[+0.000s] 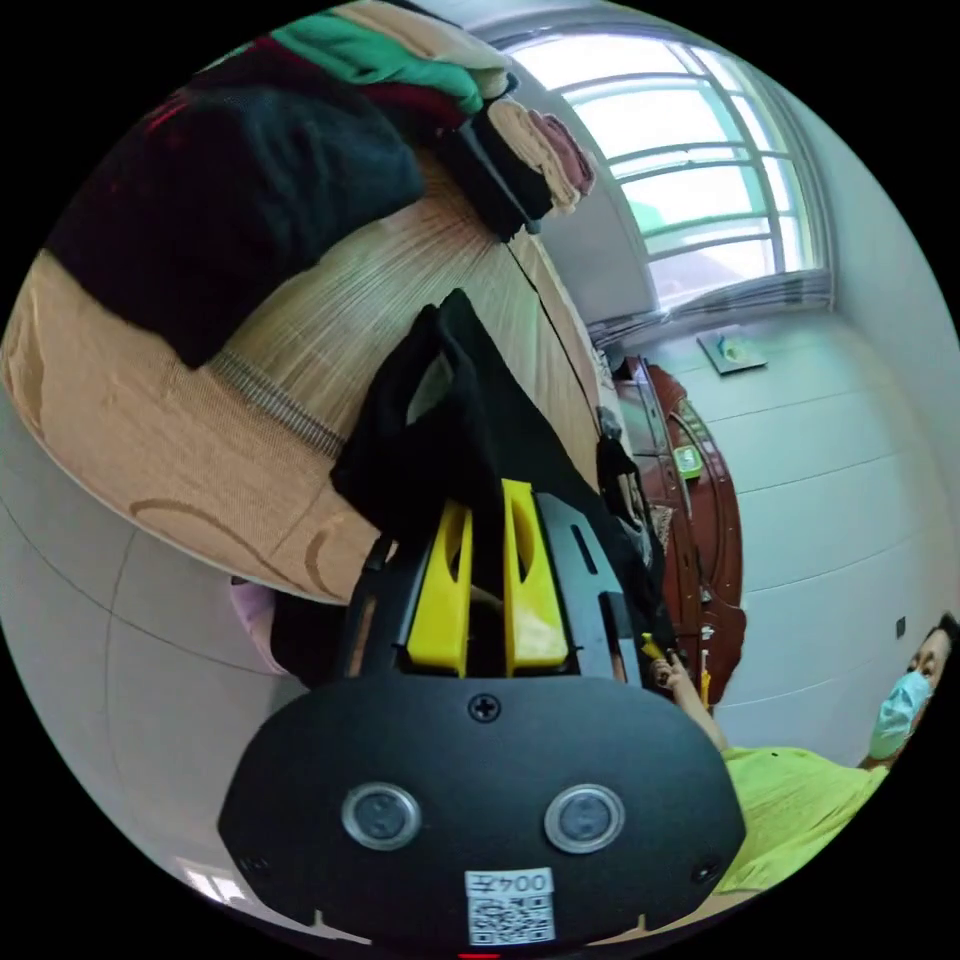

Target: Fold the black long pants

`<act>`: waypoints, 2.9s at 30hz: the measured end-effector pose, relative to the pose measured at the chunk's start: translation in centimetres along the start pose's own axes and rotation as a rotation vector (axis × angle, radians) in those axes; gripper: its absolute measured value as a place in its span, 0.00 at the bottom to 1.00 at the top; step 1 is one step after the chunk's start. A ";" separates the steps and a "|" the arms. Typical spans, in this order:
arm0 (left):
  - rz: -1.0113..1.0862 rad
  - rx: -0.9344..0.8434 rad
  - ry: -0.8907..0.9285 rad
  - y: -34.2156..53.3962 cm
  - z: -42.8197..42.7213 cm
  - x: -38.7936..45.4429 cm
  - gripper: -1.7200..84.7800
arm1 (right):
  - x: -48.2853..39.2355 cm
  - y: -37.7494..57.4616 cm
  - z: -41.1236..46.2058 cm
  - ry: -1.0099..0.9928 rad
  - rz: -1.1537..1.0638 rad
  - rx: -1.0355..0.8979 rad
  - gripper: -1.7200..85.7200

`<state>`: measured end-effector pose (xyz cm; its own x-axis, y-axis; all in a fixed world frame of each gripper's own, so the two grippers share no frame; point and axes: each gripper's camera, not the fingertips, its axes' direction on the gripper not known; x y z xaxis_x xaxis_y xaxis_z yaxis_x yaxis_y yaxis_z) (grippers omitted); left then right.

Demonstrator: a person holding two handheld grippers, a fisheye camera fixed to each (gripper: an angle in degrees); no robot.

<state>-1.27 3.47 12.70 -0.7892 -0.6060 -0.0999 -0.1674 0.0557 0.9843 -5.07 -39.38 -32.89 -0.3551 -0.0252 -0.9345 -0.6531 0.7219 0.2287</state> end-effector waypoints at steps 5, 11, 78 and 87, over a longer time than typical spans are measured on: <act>0.033 0.097 0.093 1.7 -1.6 -1.4 0.11 | -2.8 3.9 -2.3 0.019 -0.042 0.095 0.09; -0.063 0.267 -0.073 4.0 -5.3 -2.8 0.12 | -14.6 13.5 -0.4 0.356 -0.343 0.330 0.03; -0.129 0.272 -0.088 -7.0 -2.5 -26.5 0.04 | -35.0 27.9 24.5 0.611 -0.940 0.095 0.01; 0.551 0.335 -0.074 -4.9 2.1 -18.8 0.04 | -30.0 28.2 16.3 0.454 -0.860 0.172 0.01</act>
<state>13.13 16.29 9.39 -0.8485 -0.3624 0.3857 0.1082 0.5947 0.7966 -1.97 -7.03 -2.87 -0.0511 -0.8254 -0.5623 -0.7154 0.4231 -0.5560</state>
